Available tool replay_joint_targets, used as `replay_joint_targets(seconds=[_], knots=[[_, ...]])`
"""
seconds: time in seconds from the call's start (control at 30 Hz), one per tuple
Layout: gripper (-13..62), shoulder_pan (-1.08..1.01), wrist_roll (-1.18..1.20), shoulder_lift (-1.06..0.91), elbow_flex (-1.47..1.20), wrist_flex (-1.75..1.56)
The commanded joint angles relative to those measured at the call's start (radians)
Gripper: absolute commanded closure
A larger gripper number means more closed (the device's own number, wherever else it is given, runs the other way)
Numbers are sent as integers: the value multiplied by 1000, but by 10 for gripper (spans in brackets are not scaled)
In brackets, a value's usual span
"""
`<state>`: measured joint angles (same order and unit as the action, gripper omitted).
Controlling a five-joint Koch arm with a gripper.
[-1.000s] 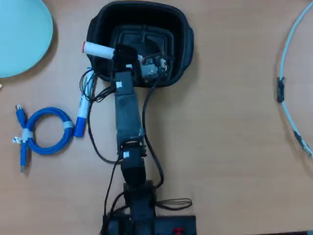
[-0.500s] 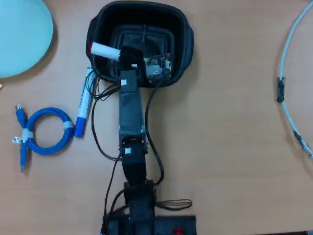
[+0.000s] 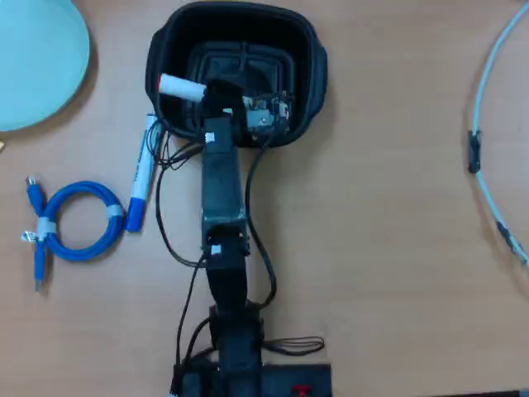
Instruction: Pick up the red pen and put it in the black bowl
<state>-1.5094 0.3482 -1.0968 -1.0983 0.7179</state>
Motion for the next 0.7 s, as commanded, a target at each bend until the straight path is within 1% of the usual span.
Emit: replay_joint_targets(seconds=[0.0,0.07,0.13,0.2,0.37,0.4,0.47,0.67], knots=[[433,-9,0,-21,84,-100],[430,-9,0,-23,75,-101],[406,-9,-2,-23,74,-103],[357,-9,-2,-21,74,-103],[204,-9,-2,-21,74,-101],[184,-9,-3,-21,74,-101],[169,-8,-11,-23,72,-100],[170,5,-48,-43,6,-89]])
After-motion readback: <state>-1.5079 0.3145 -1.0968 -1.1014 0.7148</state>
